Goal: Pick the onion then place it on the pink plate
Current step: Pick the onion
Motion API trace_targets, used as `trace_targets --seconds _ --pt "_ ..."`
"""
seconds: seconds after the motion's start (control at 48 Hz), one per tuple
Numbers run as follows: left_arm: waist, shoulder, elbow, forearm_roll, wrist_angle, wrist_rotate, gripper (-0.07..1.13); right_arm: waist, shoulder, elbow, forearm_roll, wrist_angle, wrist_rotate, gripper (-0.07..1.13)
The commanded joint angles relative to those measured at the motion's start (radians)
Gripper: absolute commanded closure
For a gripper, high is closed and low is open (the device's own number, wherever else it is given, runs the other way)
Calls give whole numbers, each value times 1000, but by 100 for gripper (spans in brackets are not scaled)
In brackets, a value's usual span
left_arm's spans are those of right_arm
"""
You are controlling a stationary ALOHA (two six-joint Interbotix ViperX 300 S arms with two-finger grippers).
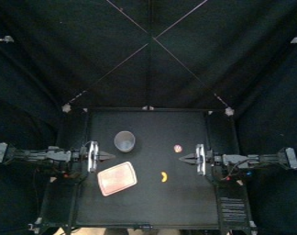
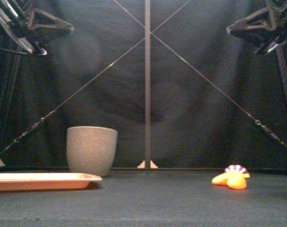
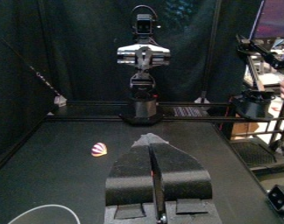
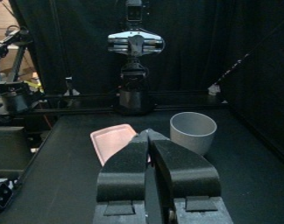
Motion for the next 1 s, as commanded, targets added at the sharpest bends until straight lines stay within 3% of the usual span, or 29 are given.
trace_targets --seconds 0.021,0.292,0.646,0.75,1.0 --pt "14 9 -26 -9 67 -2 99 -12 21 -3 23 8 15 90" --pt "89 9 -71 -51 299 2 98 -170 78 -34 155 244 40 83" --pt "144 9 -72 -48 330 5 98 -382 166 -44 161 425 41 0" --pt "146 9 -72 -48 330 5 98 -426 219 -43 146 454 37 0" --pt "147 9 -71 -48 328 3 98 -440 351 -34 31 468 38 2"
